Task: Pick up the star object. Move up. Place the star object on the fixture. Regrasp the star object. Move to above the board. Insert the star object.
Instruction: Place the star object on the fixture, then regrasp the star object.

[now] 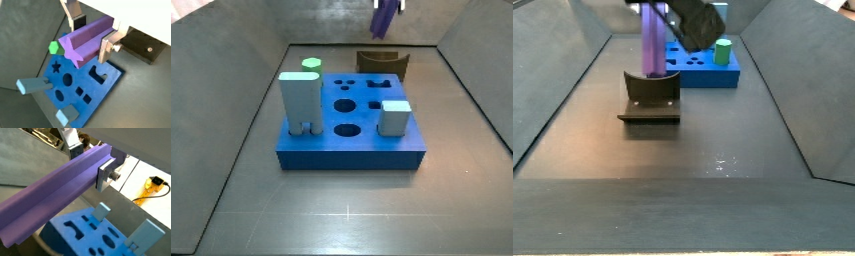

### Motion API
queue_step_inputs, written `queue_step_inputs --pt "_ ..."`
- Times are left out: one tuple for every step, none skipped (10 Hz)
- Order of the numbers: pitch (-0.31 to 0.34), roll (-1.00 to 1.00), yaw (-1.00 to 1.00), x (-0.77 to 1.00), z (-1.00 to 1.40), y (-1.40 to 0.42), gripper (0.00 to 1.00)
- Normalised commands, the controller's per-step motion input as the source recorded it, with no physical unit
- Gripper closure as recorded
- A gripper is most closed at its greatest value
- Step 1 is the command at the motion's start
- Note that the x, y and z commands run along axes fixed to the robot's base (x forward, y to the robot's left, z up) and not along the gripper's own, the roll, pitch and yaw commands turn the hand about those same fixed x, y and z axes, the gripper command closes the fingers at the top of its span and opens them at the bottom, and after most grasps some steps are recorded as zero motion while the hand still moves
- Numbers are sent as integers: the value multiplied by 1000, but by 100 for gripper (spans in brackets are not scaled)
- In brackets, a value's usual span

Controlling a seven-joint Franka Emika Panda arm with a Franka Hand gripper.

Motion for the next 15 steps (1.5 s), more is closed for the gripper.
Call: queue_step_inputs --pt "-44 -137 -38 105 -1000 113 100" --pt "-39 -101 -26 106 -1000 97 100" --pt "-40 -86 -19 107 -1000 90 100" --pt "-42 -82 -17 109 -1000 86 100" --pt "-42 -87 -11 94 -820 59 100" --pt "-37 -86 -8 84 -724 47 100" --pt "-30 -75 -7 75 -533 32 100" --pt "-27 -72 -7 69 -392 24 100" --pt "-31 -69 -9 64 -211 15 100" --pt "0 0 0 0 0 0 0" --pt "-27 -12 -13 0 1000 0 0" --pt "-24 -5 -7 -5 1000 4 0" --pt "-14 6 6 -17 1000 7 0" --pt "-8 15 14 -19 1000 4 0" --pt "12 31 26 -23 1000 3 0"
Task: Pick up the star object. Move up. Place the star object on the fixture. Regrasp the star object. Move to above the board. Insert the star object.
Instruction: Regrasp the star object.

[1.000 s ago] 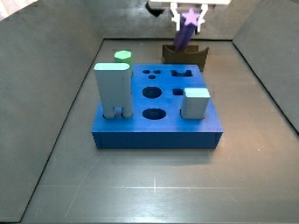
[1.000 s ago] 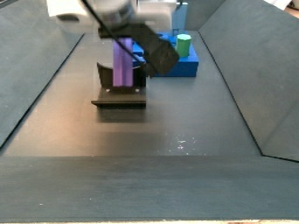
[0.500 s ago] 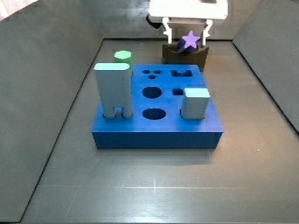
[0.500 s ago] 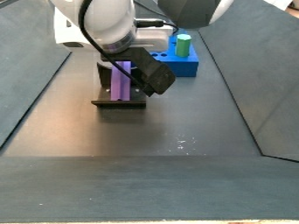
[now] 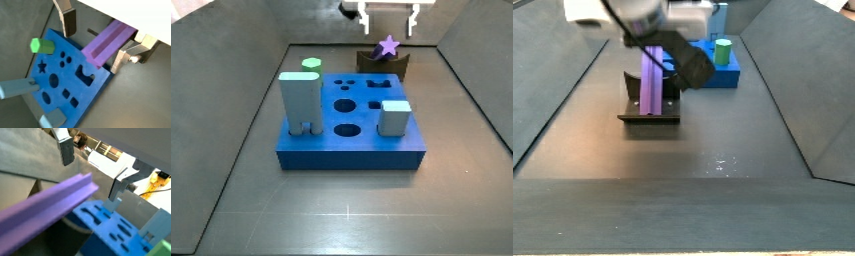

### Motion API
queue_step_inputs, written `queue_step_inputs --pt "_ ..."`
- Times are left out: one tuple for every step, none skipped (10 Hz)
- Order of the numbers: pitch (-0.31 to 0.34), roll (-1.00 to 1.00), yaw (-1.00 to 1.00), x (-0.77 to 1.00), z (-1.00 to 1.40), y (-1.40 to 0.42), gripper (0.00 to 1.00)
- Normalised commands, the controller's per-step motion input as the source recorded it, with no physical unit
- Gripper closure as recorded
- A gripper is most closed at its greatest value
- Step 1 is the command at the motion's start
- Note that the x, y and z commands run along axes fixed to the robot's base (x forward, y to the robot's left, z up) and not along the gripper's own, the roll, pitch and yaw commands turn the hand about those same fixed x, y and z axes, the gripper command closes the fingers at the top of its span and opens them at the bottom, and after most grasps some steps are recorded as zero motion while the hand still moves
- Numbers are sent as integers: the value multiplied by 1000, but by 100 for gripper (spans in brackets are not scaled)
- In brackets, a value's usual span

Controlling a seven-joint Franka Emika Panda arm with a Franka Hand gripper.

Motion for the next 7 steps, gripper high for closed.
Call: queue_step_inputs --pt "31 32 26 -27 1000 9 0" --pt "53 35 20 -28 837 9 0" --pt "71 37 12 -24 683 10 0" --pt "87 34 -2 -18 474 12 0" --pt "91 37 -10 -17 368 13 0" --pt "65 1000 25 148 902 -832 0" --pt "65 1000 25 151 802 -824 0"
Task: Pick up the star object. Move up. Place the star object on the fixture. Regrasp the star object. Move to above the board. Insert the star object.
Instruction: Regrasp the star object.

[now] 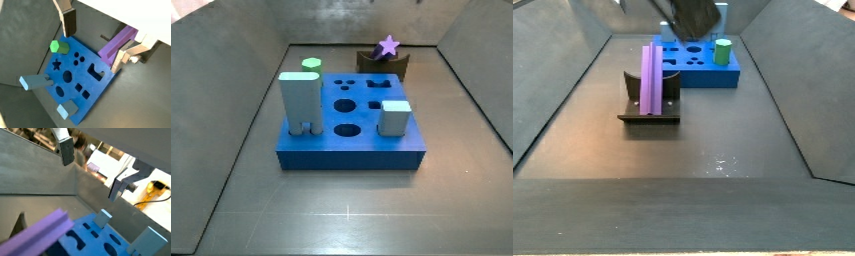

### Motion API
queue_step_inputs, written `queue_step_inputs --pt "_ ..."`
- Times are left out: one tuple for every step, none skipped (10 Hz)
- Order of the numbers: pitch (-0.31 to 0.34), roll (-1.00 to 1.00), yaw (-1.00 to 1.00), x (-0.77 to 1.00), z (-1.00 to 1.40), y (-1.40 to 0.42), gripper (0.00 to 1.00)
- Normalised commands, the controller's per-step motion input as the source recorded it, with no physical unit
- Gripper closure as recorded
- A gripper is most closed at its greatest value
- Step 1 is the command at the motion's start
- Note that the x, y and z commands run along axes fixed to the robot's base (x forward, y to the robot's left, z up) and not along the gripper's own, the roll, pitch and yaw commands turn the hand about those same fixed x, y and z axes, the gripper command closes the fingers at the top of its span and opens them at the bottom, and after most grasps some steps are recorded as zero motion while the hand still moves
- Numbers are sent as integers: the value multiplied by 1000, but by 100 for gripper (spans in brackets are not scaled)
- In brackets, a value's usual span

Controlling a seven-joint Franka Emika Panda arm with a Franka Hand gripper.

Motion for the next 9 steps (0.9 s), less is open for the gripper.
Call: queue_step_inputs --pt "60 1000 24 59 554 -627 0" --pt "58 1000 23 21 435 -506 0" --pt "53 1000 23 -10 172 -265 0" --pt "51 1000 22 -7 38 -106 0" --pt "52 1000 21 -6 33 -41 0" --pt "50 1000 22 -7 35 -41 0" --pt "47 1000 22 -9 21 -37 0" --pt "45 1000 22 -11 16 -24 0" --pt "42 1000 23 -8 11 -22 0"
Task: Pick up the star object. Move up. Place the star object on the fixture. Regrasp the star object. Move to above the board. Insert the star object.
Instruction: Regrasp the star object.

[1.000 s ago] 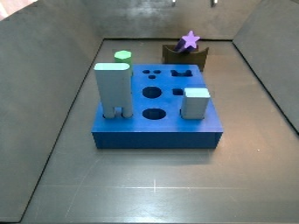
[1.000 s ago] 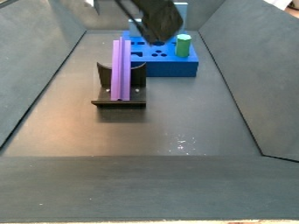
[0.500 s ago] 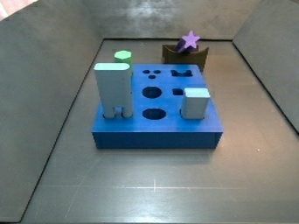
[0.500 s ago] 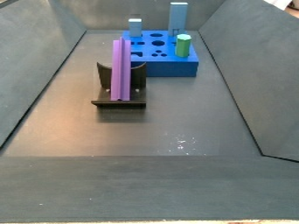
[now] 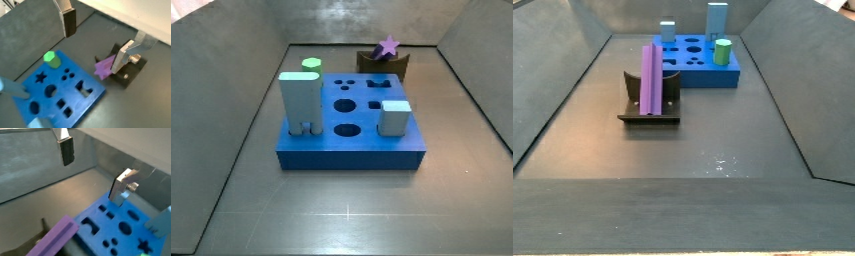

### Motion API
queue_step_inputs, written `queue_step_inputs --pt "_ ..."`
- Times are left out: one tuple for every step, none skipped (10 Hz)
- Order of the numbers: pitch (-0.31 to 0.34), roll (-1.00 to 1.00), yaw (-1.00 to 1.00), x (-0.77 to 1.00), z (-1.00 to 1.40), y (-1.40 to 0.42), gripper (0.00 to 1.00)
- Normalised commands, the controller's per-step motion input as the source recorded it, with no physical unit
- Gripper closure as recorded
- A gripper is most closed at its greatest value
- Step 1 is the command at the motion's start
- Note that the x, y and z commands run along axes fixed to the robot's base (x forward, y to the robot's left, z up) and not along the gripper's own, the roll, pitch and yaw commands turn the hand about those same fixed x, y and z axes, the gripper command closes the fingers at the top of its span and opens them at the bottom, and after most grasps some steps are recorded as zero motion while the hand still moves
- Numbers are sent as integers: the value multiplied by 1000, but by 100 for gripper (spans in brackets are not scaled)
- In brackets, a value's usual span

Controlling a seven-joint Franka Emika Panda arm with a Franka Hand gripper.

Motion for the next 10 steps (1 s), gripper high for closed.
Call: queue_step_inputs --pt "40 1000 24 -2 5 -20 0" --pt "37 1000 25 2 8 -17 0" --pt "36 1000 26 6 10 -16 0" --pt "38 1000 28 10 10 -15 0" --pt "44 1000 30 10 9 -15 0" --pt "51 1000 32 15 8 -18 0" --pt "60 1000 35 24 5 -17 0" --pt "72 1000 39 43 -1 -22 0" --pt "84 1000 44 55 0 -25 0" --pt "94 1000 48 63 1 -27 0"
